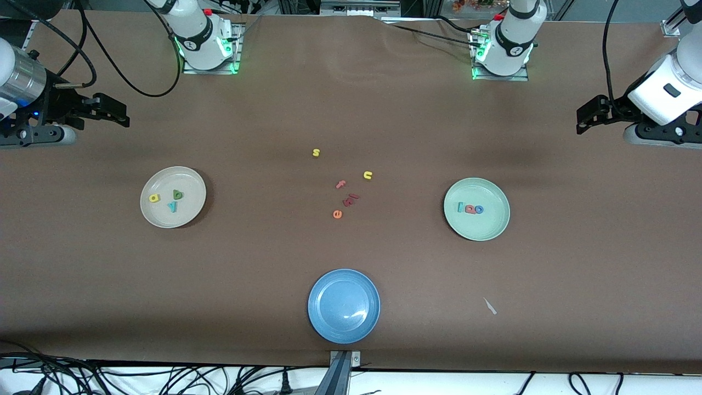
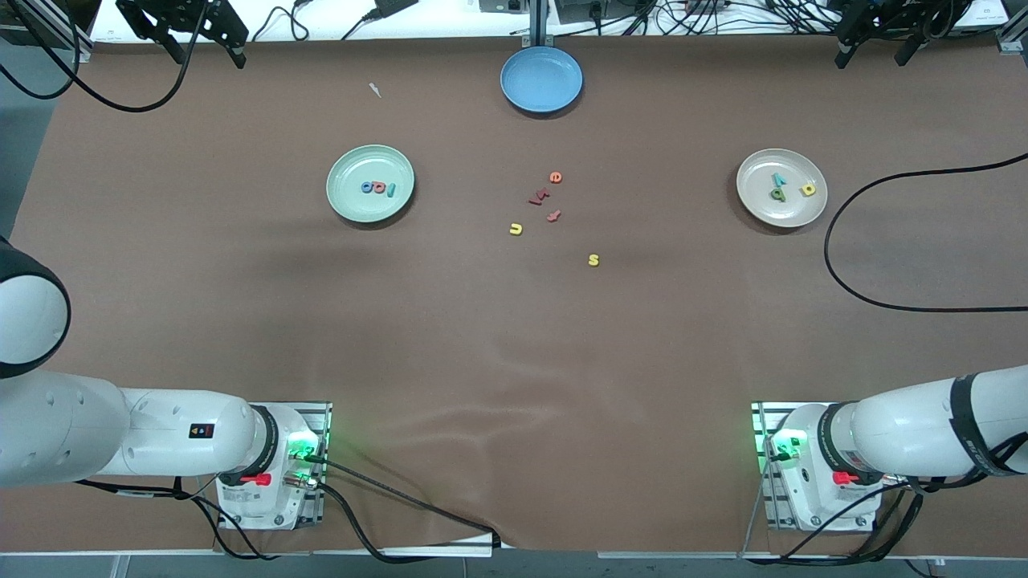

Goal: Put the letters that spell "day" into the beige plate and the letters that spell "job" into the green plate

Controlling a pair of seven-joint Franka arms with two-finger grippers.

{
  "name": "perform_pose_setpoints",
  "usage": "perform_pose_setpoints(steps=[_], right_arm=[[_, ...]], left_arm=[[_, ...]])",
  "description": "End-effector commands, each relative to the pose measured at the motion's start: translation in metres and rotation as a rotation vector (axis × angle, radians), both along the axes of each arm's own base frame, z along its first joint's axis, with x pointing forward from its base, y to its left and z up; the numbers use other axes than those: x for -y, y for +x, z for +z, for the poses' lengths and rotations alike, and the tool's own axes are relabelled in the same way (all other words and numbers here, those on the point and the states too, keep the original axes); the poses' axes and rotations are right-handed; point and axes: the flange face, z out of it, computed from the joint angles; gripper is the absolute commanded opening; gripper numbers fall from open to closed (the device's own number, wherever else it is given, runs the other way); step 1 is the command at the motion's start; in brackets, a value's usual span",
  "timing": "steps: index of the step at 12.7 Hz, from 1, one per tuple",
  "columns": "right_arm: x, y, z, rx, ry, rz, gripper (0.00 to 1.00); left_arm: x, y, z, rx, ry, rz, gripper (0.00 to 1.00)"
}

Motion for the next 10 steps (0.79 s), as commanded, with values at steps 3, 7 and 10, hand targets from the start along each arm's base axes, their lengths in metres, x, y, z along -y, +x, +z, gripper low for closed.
perform_pose_setpoints(steps=[3,7,10], right_arm=[[0.0014,0.0021,0.0049,0.005,-0.009,0.015,1.00],[0.0032,0.0020,0.0048,0.003,-0.011,0.011,1.00],[0.0032,0.0018,0.0047,0.002,-0.012,0.006,1.00]], left_arm=[[0.0034,-0.0064,0.0061,-0.001,0.019,-0.021,1.00],[0.0032,-0.0077,0.0058,-0.011,0.020,-0.019,1.00],[0.0026,-0.0075,0.0065,-0.010,0.018,-0.017,1.00]])
